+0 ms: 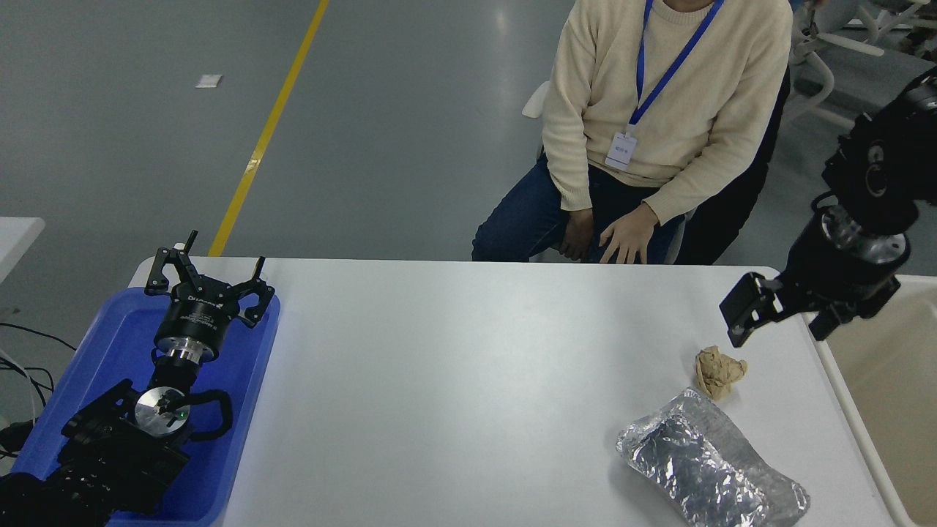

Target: Pick up foil plate and place in dustbin

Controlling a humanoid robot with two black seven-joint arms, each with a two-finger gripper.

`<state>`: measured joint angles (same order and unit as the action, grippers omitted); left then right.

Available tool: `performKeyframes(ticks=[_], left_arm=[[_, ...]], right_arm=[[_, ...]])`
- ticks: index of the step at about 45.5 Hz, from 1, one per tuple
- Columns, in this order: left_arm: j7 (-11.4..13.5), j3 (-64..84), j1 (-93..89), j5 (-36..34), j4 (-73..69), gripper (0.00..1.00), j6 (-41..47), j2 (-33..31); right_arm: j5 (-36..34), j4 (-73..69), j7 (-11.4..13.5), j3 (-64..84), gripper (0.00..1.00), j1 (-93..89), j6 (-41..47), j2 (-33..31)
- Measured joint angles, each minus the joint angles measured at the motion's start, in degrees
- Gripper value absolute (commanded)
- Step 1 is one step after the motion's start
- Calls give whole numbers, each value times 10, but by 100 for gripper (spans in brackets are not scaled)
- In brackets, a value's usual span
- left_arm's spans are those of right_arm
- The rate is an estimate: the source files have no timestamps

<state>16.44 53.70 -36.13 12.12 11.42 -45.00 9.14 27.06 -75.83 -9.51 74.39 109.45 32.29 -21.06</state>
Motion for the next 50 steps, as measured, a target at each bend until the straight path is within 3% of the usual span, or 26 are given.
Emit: performKeyframes(ticks=[18, 29, 36, 42, 47, 50], left_arm=[[0, 0, 0, 0, 0, 100, 0, 0], [0, 0, 0, 0, 0, 100, 0, 0], [0, 0, 0, 0, 0, 100, 0, 0], [1, 0, 0, 0, 0, 100, 0, 0], [1, 0, 0, 0, 0, 100, 0, 0], [1, 0, 0, 0, 0, 100, 0, 0]], right_arm=[[176, 45, 0, -70, 100, -189, -125, 1], [234, 118, 1, -96, 100, -303, -173, 4], [247, 154, 1, -104, 89, -353, -199, 8], [249, 177, 1, -108, 61, -385, -220, 11], [248, 188, 2, -111, 20, -400, -231, 12], [244, 192, 2, -111, 6, -406, -233, 11]])
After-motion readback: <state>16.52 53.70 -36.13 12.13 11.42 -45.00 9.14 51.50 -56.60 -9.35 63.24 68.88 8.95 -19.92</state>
